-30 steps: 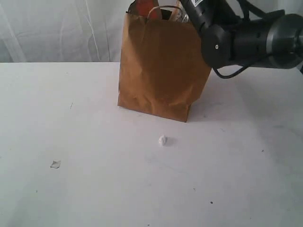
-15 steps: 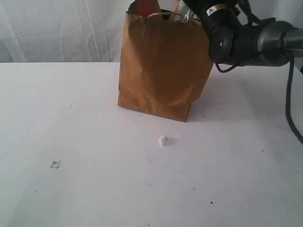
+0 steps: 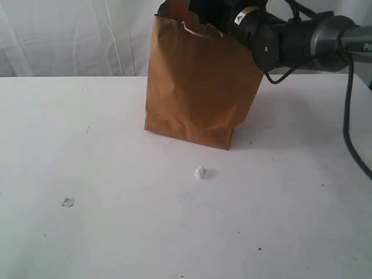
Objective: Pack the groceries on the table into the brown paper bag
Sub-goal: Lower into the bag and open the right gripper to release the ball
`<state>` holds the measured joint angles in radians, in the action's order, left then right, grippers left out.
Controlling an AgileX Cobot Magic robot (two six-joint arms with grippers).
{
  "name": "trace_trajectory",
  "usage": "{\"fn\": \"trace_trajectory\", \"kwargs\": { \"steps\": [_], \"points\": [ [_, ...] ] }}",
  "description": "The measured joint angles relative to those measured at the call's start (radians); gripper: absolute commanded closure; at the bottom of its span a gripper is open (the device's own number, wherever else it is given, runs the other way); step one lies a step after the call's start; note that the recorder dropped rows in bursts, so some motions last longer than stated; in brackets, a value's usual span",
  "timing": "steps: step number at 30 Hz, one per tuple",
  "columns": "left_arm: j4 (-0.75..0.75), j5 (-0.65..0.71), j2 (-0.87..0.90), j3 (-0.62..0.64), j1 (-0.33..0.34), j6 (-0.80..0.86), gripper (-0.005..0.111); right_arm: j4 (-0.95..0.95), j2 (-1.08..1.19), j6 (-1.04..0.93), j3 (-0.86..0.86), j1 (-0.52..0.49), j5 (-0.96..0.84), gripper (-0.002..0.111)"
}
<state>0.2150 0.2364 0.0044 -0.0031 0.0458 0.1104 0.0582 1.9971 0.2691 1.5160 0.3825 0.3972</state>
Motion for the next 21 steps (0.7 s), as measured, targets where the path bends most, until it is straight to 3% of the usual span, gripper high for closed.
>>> {"fn": "trace_trajectory", "kwargs": {
  "steps": [6, 11, 17, 21],
  "points": [
    [0.0, 0.0, 0.0, 0.0, 0.0, 0.0, 0.107, -0.005, -0.041, -0.021, 0.0, 0.0, -0.08, 0.07],
    [0.0, 0.0, 0.0, 0.0, 0.0, 0.0, 0.107, -0.007, -0.145, -0.202, 0.0, 0.0, -0.397, 0.079],
    [0.0, 0.0, 0.0, 0.0, 0.0, 0.0, 0.107, -0.07, -0.277, -0.376, 0.003, 0.0, -0.797, 0.108],
    [0.0, 0.0, 0.0, 0.0, 0.0, 0.0, 0.107, -0.119, -0.36, -0.395, 0.003, 0.0, -0.976, 0.108]
  ]
}}
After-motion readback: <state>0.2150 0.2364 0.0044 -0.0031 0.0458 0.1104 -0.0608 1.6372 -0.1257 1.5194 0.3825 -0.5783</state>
